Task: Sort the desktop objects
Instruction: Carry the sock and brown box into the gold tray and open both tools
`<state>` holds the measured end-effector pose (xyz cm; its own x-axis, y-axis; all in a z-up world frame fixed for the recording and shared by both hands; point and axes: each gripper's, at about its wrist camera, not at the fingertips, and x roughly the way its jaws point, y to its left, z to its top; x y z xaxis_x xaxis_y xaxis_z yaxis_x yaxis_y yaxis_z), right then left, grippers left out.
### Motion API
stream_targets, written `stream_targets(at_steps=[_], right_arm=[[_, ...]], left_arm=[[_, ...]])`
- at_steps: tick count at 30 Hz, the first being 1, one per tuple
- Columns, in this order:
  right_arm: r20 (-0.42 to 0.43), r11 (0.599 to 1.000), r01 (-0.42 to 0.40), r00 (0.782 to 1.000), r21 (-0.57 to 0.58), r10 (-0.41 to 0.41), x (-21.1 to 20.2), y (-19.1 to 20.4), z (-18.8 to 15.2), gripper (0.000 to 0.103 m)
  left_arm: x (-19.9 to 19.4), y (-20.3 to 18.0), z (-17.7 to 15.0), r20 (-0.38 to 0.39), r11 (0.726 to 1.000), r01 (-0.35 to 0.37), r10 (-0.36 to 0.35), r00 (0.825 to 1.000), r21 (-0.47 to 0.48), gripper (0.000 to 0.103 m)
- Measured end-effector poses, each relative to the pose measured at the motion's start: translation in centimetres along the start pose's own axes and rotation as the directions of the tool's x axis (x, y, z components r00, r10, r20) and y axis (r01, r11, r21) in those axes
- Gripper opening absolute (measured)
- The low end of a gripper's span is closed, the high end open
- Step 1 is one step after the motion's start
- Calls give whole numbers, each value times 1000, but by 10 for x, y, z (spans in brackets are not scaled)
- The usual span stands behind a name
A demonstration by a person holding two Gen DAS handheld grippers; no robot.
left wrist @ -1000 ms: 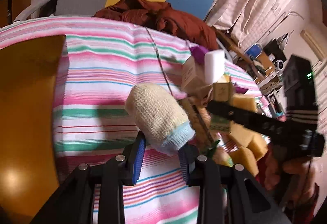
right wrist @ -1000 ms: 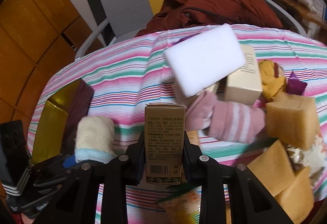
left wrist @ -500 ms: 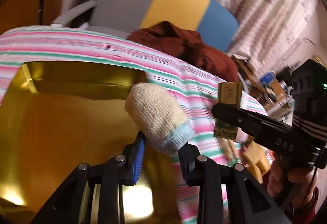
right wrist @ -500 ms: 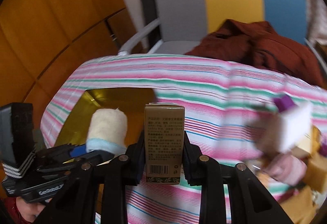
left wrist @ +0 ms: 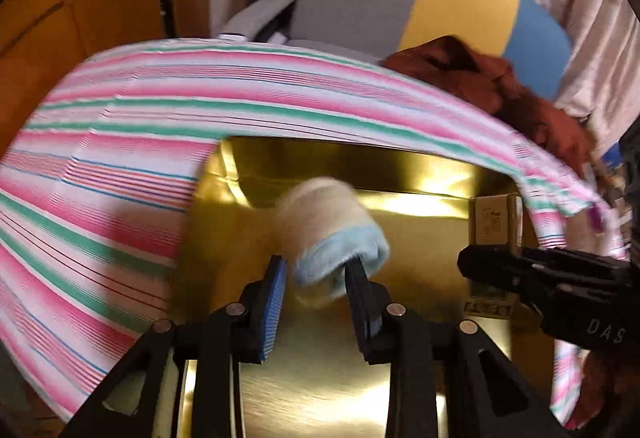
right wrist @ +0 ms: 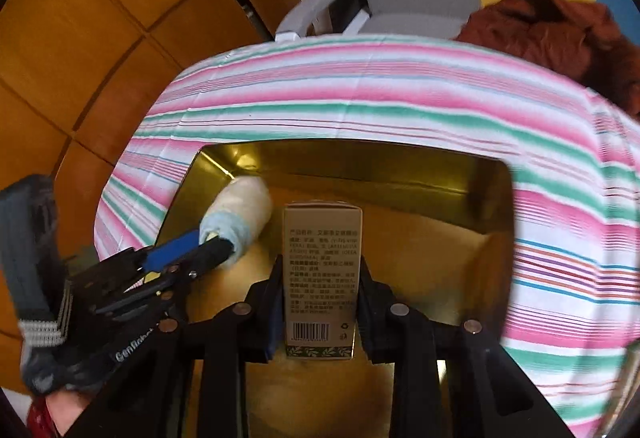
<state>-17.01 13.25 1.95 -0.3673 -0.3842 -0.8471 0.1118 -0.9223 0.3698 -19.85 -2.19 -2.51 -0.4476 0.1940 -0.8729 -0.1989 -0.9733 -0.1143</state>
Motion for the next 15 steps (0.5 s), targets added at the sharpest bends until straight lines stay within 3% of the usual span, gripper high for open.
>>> stream_targets(at_steps=[3, 4, 6, 9, 12, 15], right_arm=[[-5, 998, -33, 999, 47, 33, 17, 4, 10, 37], [0, 997, -52, 999, 60, 53, 22, 6, 13, 47], [27, 994, -75, 997, 77, 73, 22, 8, 16, 55], [64, 990, -120, 991, 79, 115, 12, 11, 16, 55], [102, 993, -107, 990, 55, 101, -5, 12, 12, 62], [130, 992, -118, 985, 37, 112, -23, 8, 5, 63]], left_arm=[[-2, 9, 4, -8, 998, -59, 59, 998, -20, 33], [-4, 13, 4, -6, 998, -50, 50, 999, -42, 33], [-11, 22, 3, 6, 996, -4, 4, 1000, -87, 41], [-24, 30, -2, 64, 990, 34, -25, 998, -139, 42], [-36, 32, -7, 118, 980, 43, -20, 993, -195, 43], [-45, 27, -8, 140, 970, 41, -8, 990, -238, 43]])
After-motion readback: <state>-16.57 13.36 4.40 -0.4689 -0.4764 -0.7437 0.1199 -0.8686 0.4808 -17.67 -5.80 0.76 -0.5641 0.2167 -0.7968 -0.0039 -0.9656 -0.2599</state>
